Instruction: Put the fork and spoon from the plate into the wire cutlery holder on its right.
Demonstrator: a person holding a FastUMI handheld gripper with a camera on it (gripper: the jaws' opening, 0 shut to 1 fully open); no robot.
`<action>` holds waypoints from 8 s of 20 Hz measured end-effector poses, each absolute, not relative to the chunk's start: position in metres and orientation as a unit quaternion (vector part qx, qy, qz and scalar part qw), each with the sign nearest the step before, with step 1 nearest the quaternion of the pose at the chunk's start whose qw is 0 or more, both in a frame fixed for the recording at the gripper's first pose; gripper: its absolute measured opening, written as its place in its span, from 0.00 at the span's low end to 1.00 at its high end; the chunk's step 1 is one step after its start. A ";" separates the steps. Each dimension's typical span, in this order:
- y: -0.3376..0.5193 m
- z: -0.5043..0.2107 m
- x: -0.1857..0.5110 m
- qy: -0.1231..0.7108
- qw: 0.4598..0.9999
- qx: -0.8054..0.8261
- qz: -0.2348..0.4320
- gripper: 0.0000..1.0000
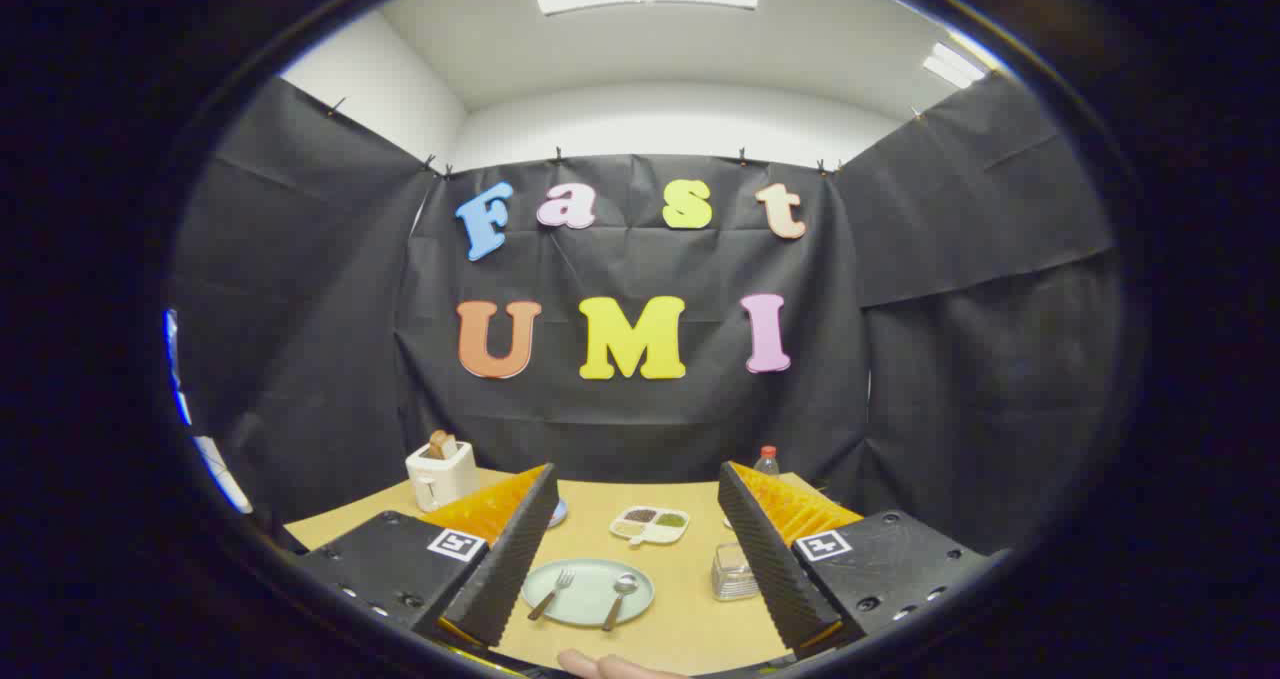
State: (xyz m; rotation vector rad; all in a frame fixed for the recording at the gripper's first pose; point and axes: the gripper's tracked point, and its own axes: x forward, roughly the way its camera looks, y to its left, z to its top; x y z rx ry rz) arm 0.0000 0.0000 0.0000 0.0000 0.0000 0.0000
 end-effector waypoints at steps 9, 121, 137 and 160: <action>0.001 -0.009 0.011 0.010 1.000 -0.019 -0.011 0.96; -0.162 -0.211 0.167 0.366 0.926 0.086 -0.045 0.18; -0.114 -0.165 0.152 0.278 0.957 0.053 -0.054 0.94; 0.078 -0.294 0.157 0.391 0.919 0.036 0.017 0.97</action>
